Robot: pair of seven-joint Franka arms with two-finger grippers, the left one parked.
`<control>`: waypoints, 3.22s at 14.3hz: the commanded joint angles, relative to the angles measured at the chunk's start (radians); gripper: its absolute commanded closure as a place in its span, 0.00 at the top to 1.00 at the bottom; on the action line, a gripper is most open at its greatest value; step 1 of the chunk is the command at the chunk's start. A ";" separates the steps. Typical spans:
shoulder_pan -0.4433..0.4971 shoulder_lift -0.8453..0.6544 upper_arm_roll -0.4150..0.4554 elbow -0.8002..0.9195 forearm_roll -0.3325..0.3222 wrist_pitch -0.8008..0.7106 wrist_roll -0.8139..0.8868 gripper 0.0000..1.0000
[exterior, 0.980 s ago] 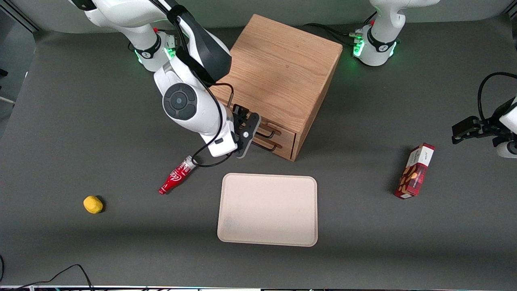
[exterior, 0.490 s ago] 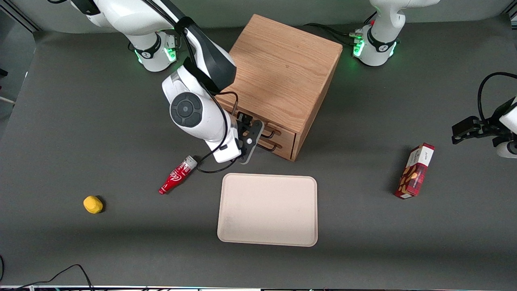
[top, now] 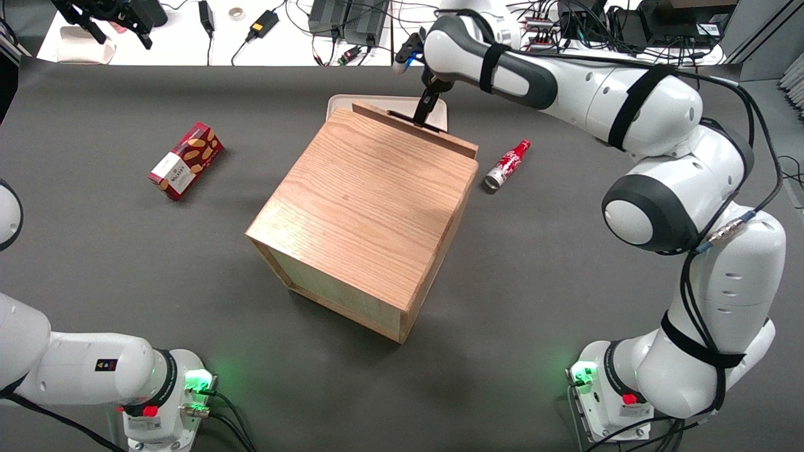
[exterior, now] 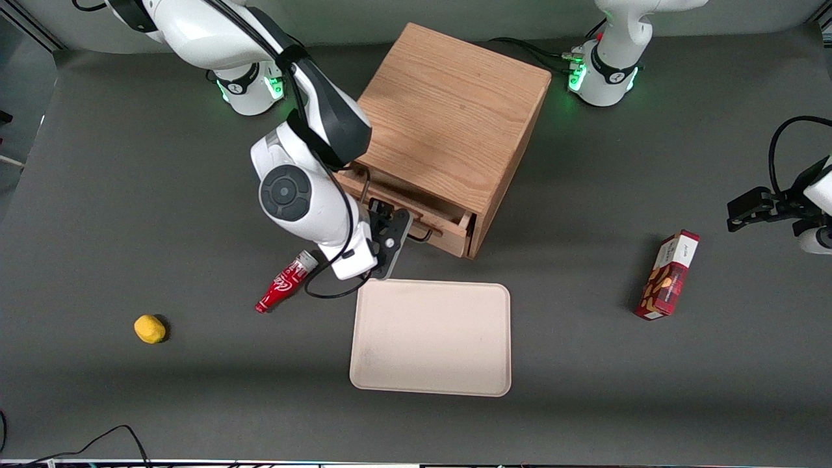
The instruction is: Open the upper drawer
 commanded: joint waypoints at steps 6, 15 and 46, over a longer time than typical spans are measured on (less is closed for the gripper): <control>-0.061 0.092 -0.063 0.140 -0.013 0.091 -0.093 1.00; -0.150 0.148 -0.072 0.192 -0.011 0.213 -0.110 1.00; -0.275 -0.508 -0.101 -0.343 -0.330 -0.042 0.877 1.00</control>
